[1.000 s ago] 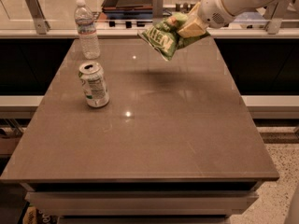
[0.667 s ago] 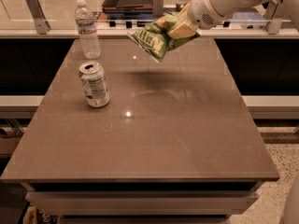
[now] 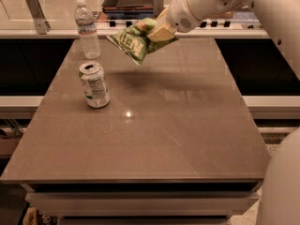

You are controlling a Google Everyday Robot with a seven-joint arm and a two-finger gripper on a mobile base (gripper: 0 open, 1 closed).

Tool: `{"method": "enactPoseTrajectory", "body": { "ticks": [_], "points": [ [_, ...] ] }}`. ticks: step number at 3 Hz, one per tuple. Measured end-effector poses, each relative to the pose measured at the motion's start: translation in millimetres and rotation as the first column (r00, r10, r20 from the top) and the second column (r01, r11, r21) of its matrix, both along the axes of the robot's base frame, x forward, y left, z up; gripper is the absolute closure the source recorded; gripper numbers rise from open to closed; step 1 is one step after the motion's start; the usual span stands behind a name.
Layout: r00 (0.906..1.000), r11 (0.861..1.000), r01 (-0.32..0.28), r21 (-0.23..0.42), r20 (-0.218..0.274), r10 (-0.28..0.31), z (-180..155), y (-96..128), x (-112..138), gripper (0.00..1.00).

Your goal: Move green jalapeno chip bag near water bottle

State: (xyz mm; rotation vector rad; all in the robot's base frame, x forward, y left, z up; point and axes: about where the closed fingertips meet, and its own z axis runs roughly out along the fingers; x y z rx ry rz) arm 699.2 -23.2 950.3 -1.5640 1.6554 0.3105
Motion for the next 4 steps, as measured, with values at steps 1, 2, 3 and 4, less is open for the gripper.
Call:
{"method": "enactPoseTrajectory", "body": {
  "ticks": [1, 2, 3, 4],
  "points": [
    [0.9997, 1.000, -0.023, 0.012, -0.010, 0.023, -11, 26, 11, 1.00],
    [0.9995, 1.000, -0.026, 0.009, -0.018, 0.027, -24, 45, 19, 1.00],
    [0.9997, 1.000, 0.009, -0.007, -0.021, -0.009, -40, 54, 31, 1.00],
    [0.9992, 0.999, 0.035, -0.015, -0.020, -0.035, -54, 63, 44, 1.00]
  ]
}}
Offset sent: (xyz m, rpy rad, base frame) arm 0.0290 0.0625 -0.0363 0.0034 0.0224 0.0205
